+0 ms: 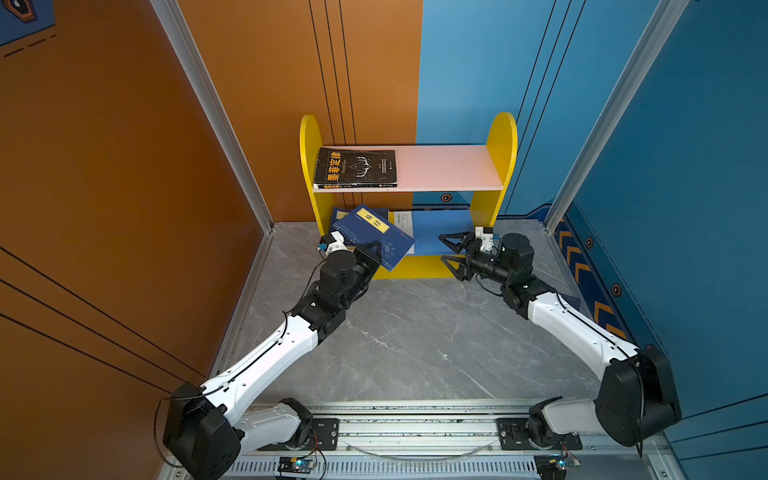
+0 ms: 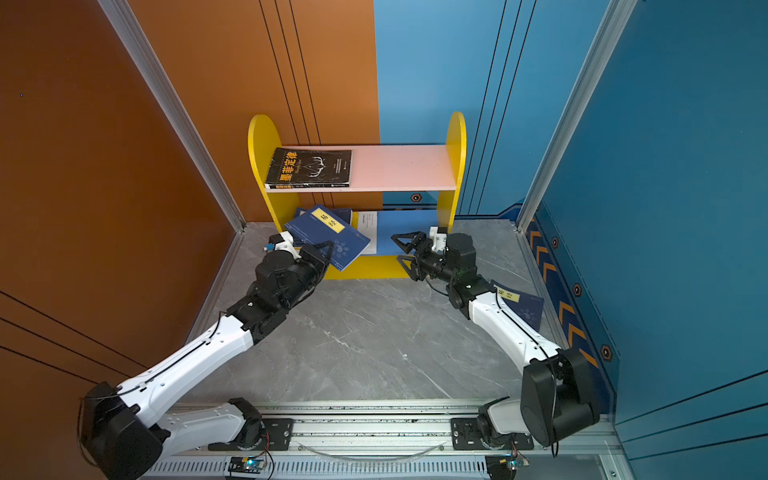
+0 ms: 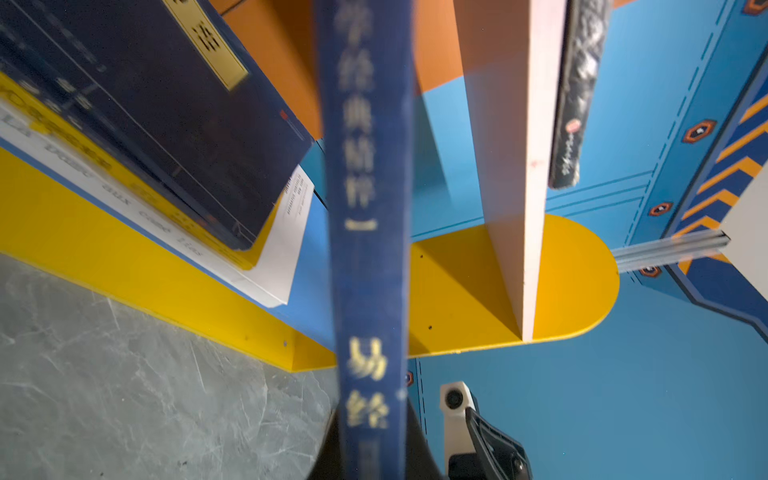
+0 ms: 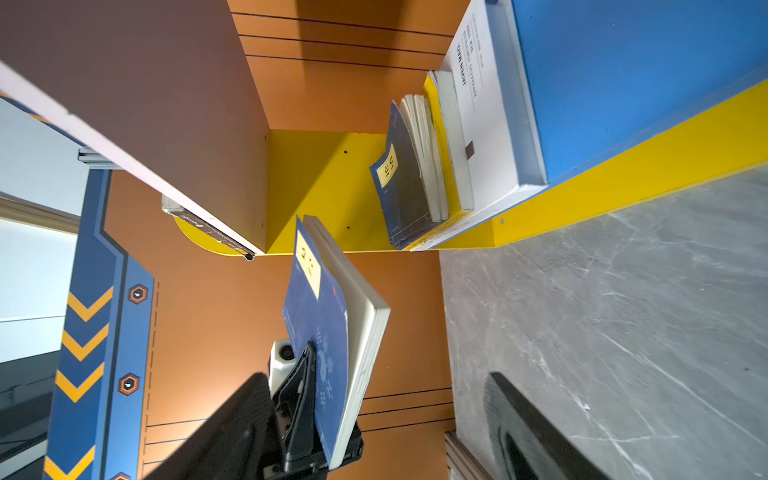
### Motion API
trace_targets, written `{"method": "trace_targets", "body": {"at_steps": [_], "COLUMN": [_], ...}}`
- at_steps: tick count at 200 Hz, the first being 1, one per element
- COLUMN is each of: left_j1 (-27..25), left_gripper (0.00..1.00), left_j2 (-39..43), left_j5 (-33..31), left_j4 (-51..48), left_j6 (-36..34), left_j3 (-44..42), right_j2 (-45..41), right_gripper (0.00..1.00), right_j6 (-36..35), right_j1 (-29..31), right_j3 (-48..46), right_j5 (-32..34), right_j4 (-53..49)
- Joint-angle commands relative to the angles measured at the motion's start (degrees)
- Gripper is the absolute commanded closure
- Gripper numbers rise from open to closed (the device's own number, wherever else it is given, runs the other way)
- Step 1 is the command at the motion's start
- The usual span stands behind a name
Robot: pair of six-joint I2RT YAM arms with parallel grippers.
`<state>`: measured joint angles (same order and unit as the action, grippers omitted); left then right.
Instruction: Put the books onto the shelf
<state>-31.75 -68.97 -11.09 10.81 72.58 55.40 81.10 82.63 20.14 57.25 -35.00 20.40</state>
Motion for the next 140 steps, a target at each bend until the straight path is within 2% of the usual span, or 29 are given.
{"method": "trace_targets", "body": {"at_steps": [1,65,94,140], "left_j1": [1.8,3.3,3.9,3.8], "left_gripper": [0.99,0.99,0.99,0.99], "left_j2": [-1.2,-5.8,-6.9,-8.0], "left_j5": [0.5,-1.6,-0.8,-1.3], "left_j4": [4.7,10.9,12.1,12.3], "left_j6": [2.4,7.7,6.0,5.6], "left_j3": [3.2,2.1,3.2,4.8], "right_j2": [2.8,13.3,16.9,19.1], "right_gripper": [0.18,0.26,0.31,0.33], "right_j6": [4.5,7.1,7.4,6.3], "right_j1": [1.3,7.0,9.1,11.4], "right_j3": [4.1,11.5,14.7,16.7], "right_j5": [2.0,3.0,2.2,3.5], "right_j4": [8.8,14.7,12.8,13.4]}}
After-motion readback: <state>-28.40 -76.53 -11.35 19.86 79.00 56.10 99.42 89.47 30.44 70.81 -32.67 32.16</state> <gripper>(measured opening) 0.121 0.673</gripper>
